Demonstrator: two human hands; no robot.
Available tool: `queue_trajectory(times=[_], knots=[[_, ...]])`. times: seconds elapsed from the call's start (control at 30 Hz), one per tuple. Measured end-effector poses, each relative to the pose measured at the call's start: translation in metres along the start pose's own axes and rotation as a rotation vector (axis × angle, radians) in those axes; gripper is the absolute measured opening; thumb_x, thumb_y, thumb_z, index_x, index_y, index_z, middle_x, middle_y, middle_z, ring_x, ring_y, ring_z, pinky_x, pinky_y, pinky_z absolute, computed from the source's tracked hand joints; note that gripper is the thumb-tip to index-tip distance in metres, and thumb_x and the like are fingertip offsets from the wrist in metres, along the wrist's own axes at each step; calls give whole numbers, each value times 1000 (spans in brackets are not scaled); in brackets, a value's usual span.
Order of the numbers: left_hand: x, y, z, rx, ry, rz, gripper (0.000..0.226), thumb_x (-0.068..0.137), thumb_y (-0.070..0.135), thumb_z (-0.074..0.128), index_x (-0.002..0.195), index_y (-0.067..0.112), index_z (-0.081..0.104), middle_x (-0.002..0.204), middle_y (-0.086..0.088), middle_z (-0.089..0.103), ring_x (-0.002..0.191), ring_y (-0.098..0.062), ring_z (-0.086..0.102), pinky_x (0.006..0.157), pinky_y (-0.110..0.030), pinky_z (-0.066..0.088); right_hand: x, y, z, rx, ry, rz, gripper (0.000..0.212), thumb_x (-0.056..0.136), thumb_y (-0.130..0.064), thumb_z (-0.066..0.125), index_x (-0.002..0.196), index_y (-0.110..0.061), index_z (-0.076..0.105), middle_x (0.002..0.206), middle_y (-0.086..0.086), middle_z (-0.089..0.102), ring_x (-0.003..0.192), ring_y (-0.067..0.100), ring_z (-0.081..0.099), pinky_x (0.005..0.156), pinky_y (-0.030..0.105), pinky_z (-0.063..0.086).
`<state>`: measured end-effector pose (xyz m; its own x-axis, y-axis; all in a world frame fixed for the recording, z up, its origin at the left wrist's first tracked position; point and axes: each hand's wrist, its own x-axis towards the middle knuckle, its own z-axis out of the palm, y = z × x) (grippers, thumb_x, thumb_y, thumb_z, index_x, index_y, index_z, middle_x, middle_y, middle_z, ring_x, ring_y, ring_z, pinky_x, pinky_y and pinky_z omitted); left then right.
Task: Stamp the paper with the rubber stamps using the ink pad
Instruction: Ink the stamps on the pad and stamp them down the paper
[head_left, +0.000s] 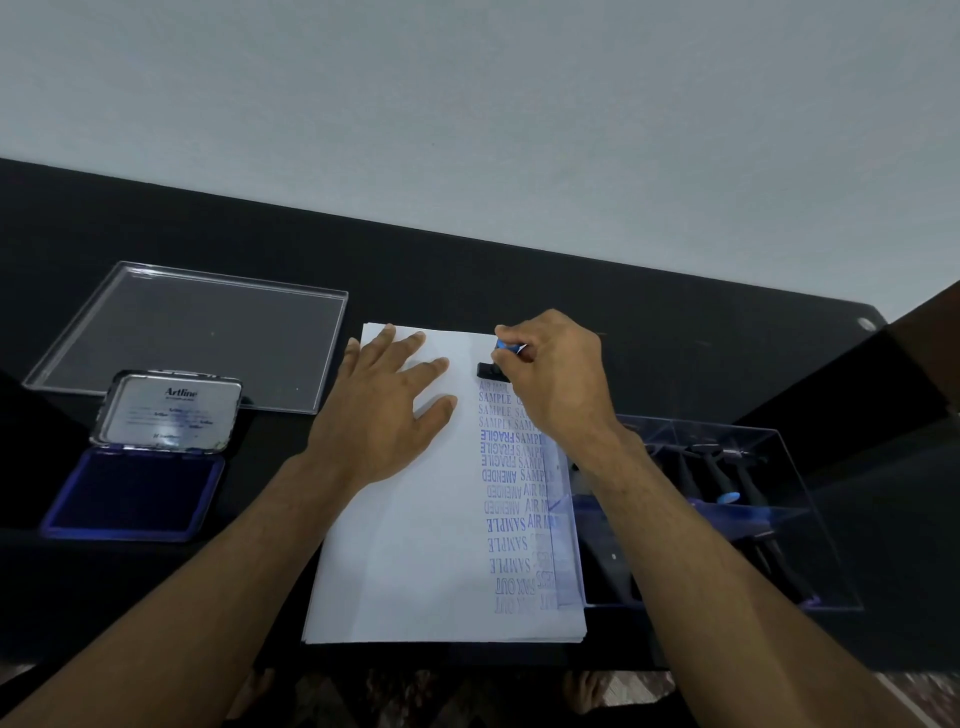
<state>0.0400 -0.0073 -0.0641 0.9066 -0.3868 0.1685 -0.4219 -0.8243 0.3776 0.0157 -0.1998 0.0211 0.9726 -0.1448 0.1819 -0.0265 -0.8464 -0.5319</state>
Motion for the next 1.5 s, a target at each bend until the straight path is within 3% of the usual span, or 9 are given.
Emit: queue_trajectory(times=[0.73,1.0,1.23,1.5], knots=[[0,1,-3,-1,-33,-24,75,88,74,20,147,36,48,163,3,29,155,-21,13,126,-51,4,2,-2,1,-69,-30,5,29,91,-23,69,119,-15,71,117,2,67,93,11,62,85,15,43],[-1,2,-4,0,-22,-21,71,91,71,25,146,34,51,162,1,32,154,-23,15,125,-53,6,1,0,3,-78,-8,0,20,89,-23,72,107,-15,75,105,-2,67,78,5,54,68,0,31],[0,1,-2,0,-23,-11,71,91,71,24,146,34,50,163,2,31,154,-22,14,125,-52,5,4,-1,3,-61,-19,13,25,90,-24,70,113,-15,74,108,0,68,82,6,56,79,13,44],[0,0,-2,8,-25,-10,71,91,71,24,146,35,49,163,3,31,155,-22,14,125,-51,5,4,-1,3,-45,-29,37,26,91,-25,69,115,-15,73,110,1,68,82,5,55,78,12,41]])
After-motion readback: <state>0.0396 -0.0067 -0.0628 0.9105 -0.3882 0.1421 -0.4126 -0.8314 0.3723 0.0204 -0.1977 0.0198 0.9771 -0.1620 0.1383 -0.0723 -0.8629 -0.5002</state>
